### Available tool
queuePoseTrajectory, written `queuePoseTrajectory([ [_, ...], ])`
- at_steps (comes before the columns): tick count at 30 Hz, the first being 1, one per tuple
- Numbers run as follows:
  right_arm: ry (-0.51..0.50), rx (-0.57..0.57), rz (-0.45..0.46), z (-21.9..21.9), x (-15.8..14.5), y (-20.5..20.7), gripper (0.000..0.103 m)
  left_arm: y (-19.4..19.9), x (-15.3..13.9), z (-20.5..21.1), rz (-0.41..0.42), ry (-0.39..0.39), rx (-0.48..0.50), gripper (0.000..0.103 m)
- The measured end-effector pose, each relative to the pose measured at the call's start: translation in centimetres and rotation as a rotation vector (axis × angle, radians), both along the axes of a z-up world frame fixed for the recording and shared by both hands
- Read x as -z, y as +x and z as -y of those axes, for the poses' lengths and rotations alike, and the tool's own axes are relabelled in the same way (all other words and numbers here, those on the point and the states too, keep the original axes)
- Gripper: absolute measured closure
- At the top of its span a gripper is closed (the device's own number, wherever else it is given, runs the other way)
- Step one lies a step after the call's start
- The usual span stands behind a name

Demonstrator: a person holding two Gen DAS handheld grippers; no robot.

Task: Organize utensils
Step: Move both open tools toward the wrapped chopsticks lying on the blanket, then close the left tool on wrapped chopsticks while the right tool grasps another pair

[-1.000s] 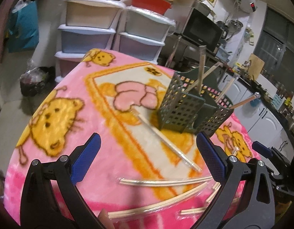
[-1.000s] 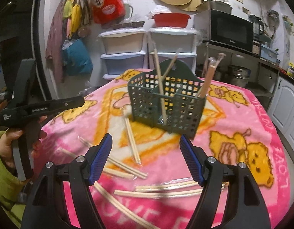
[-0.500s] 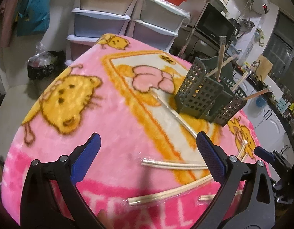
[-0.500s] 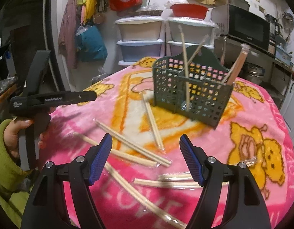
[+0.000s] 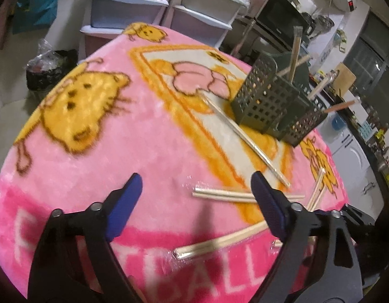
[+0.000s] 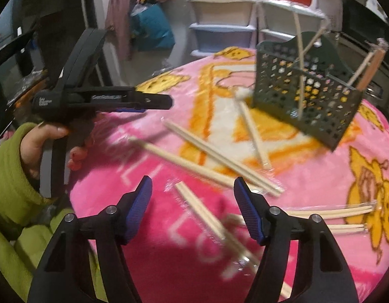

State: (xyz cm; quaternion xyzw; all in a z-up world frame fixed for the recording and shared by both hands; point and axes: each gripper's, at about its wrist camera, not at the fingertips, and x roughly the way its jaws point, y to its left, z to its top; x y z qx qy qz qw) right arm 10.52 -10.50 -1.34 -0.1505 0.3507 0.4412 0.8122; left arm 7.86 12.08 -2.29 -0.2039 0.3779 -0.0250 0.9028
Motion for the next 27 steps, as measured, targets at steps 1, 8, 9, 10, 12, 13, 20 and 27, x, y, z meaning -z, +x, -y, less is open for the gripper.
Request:
queuePoseTrajectory([
  [1,-0.007,-0.008,-0.002,-0.3,0.2,-0.2,0.04,0.0,0.2,0.1,-0.006,-0.003,0.008,0.027],
  [8,-0.043,-0.043,-0.025,-1.3,1.4,-0.6,0.041,0.4,0.8,0.4,-0.018,-0.021,0.034,0.048],
  [9,-0.047,-0.041,-0.027,-1.4,1.6,-0.6,0.041,0.6,0.9,0.4,-0.02,-0.025,0.036,0.05],
  [10,-0.052,-0.04,-0.031,-1.5,1.8,-0.6,0.041,0.7,1.0,0.4,-0.025,-0.031,0.038,0.05],
  [12,-0.059,-0.036,-0.032,-1.6,2.0,-0.5,0.042,1.1,1.3,0.5,-0.035,-0.041,0.045,0.056],
  [13,-0.064,-0.035,-0.032,-1.7,2.1,-0.4,0.042,1.2,1.3,0.6,-0.038,-0.038,0.048,0.057],
  [20,-0.116,-0.036,-0.002,-2.7,2.9,-0.2,0.05,1.7,1.6,0.6,-0.051,-0.024,0.038,0.072],
  [27,-0.143,-0.048,0.02,-3.1,3.1,0.0,0.055,2.3,1.9,0.4,-0.062,-0.011,0.035,0.09],
])
